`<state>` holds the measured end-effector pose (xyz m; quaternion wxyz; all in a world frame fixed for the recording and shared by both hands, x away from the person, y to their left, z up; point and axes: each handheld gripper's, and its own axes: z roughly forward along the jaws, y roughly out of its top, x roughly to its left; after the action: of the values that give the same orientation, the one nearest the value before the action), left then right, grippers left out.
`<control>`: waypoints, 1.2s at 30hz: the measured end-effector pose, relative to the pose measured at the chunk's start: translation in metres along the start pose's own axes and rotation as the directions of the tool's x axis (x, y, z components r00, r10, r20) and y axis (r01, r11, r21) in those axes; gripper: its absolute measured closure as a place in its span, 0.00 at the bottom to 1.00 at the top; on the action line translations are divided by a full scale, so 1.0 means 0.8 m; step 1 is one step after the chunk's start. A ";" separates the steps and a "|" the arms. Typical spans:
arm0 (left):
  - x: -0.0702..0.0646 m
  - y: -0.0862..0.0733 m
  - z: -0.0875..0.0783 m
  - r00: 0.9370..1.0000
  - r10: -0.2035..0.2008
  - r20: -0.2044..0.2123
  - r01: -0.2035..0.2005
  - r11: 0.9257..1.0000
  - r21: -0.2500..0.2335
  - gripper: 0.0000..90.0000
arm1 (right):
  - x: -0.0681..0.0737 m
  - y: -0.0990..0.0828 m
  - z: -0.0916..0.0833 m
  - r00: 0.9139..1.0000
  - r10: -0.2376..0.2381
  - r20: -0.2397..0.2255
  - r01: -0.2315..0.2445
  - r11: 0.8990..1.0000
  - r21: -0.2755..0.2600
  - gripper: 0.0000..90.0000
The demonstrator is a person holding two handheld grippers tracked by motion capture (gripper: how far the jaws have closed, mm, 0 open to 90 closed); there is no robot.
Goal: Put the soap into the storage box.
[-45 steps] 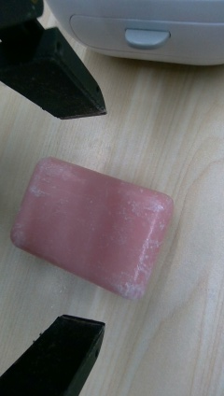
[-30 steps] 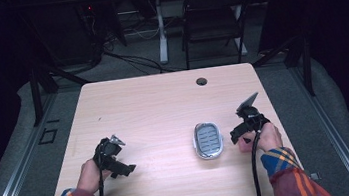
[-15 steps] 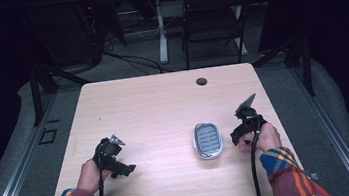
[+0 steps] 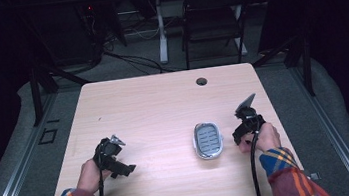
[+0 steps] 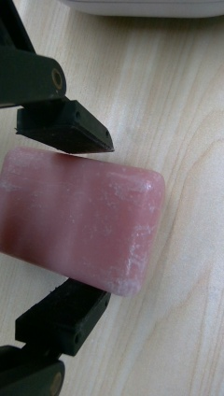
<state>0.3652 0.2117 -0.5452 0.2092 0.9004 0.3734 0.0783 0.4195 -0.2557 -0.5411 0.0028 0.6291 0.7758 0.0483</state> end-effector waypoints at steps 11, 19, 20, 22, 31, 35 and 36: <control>0.000 0.000 0.000 1.000 0.001 -0.002 -0.001 1.000 0.004 0.00 | 0.000 0.001 0.002 1.000 0.015 -0.002 -0.015 1.000 0.008 0.37; 0.000 0.000 0.000 1.000 0.000 -0.003 0.000 1.000 0.006 0.00 | 0.005 0.004 0.004 0.999 0.010 0.036 -0.011 1.000 0.025 0.40; -0.001 0.000 0.000 1.000 0.002 -0.003 -0.002 1.000 0.006 0.00 | 0.005 0.004 0.004 0.999 0.010 0.035 -0.011 1.000 0.025 0.40; -0.001 0.000 0.000 1.000 0.002 -0.004 -0.002 1.000 0.006 0.00 | 0.005 0.004 0.004 0.999 0.010 0.034 -0.011 1.000 0.027 0.40; -0.001 0.000 0.000 1.000 0.002 -0.003 -0.002 1.000 0.006 0.00 | 0.002 0.003 0.005 1.000 0.018 0.016 -0.018 1.000 0.018 0.40; -0.001 0.000 0.000 1.000 0.002 -0.003 -0.002 1.000 0.006 0.00 | 0.002 0.004 0.004 1.000 0.016 0.019 -0.016 1.000 0.015 0.41; -0.001 0.000 0.000 1.000 0.002 -0.003 -0.002 1.000 0.006 0.00 | 0.002 0.004 0.004 1.000 0.016 0.018 -0.016 1.000 0.014 0.41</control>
<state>0.3647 0.2114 -0.5450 0.2060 0.9012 0.3730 0.0788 0.4224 -0.2536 -0.5442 0.0048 0.6355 0.7711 0.0374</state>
